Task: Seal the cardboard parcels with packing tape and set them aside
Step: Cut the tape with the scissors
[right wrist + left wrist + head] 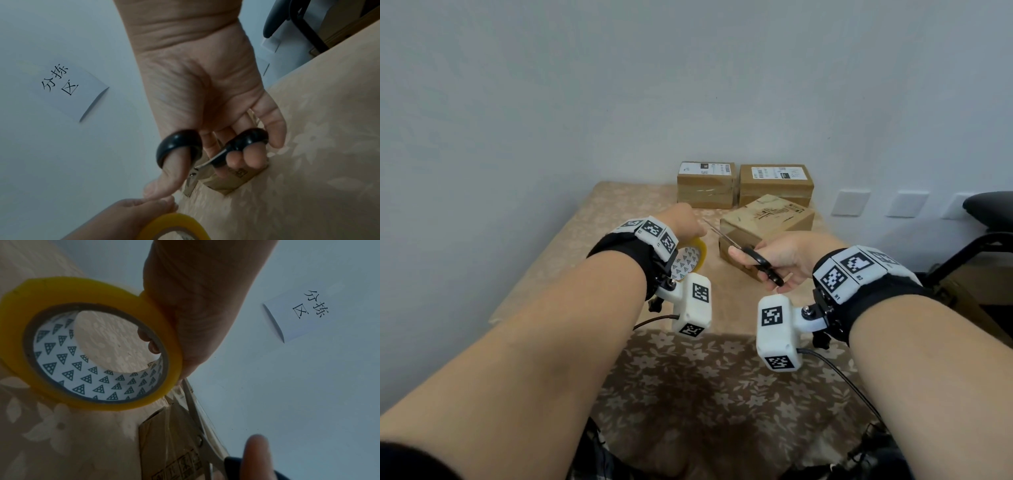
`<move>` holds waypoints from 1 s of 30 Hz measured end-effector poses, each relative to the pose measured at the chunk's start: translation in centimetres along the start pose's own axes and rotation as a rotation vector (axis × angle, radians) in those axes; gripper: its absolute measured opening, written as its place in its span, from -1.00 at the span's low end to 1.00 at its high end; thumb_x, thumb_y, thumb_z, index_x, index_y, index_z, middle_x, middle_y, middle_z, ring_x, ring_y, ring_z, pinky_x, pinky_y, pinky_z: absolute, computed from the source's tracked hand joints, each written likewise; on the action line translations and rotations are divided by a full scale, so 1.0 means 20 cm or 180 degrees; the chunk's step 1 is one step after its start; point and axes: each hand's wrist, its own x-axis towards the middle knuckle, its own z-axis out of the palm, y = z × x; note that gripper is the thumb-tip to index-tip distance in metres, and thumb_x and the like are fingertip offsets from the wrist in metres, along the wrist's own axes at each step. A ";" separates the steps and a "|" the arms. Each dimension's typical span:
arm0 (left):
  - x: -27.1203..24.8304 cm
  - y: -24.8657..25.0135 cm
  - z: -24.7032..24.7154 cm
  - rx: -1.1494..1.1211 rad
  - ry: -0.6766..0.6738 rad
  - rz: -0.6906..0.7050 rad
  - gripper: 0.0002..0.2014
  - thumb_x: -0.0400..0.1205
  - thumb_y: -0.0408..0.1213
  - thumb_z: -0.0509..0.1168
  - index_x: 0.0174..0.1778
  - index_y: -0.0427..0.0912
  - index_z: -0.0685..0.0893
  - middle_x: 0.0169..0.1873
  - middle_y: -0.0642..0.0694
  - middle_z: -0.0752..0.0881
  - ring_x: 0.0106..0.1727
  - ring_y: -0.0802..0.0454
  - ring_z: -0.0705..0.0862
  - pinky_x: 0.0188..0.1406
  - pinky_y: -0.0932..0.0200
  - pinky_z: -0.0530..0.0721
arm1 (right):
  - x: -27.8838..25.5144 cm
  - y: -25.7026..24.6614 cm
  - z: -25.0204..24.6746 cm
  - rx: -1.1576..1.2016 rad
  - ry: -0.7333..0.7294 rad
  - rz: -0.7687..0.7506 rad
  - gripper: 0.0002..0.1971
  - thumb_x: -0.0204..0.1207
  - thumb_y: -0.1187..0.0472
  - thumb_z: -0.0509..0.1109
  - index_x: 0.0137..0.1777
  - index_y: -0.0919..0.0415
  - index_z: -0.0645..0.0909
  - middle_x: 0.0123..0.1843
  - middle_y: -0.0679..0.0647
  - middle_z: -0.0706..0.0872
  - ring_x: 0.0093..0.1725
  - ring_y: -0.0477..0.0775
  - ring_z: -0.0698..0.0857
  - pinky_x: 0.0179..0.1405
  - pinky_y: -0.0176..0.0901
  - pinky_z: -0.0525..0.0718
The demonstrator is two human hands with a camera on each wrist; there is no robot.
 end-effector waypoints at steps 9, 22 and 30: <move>0.00 0.00 0.00 -0.0044 0.0096 -0.0092 -0.66 0.63 -0.31 0.27 -0.46 -0.19 0.35 -0.49 -0.07 0.37 -0.49 0.03 0.33 -0.52 0.23 0.27 | 0.00 -0.01 -0.01 -0.0006 0.0147 -0.0315 -0.52 0.46 -0.31 0.33 0.02 0.13 0.57 -0.45 -0.03 0.46 -0.47 -0.08 0.43 -0.34 -0.24 0.41; -0.01 0.02 0.00 -0.0087 0.0087 -0.0136 -0.73 0.61 -0.31 0.28 -0.39 -0.20 0.40 -0.46 -0.07 0.41 -0.46 0.03 0.40 -0.50 0.24 0.38 | 0.01 0.02 -0.04 -0.0228 0.0216 -0.0423 -0.43 0.38 -0.36 0.37 -0.02 0.20 0.65 -0.54 -0.04 0.56 -0.54 -0.09 0.53 -0.34 -0.23 0.52; -0.03 0.03 0.01 0.0002 0.0070 -0.0120 -0.67 0.61 -0.31 0.27 -0.46 -0.20 0.37 -0.50 -0.06 0.37 -0.51 0.04 0.34 -0.55 0.25 0.29 | 0.02 0.03 -0.04 -0.0342 0.0320 -0.0560 -0.36 0.24 -0.36 0.47 -0.08 0.27 0.61 -0.56 0.02 0.51 -0.60 -0.06 0.47 -0.52 -0.29 0.41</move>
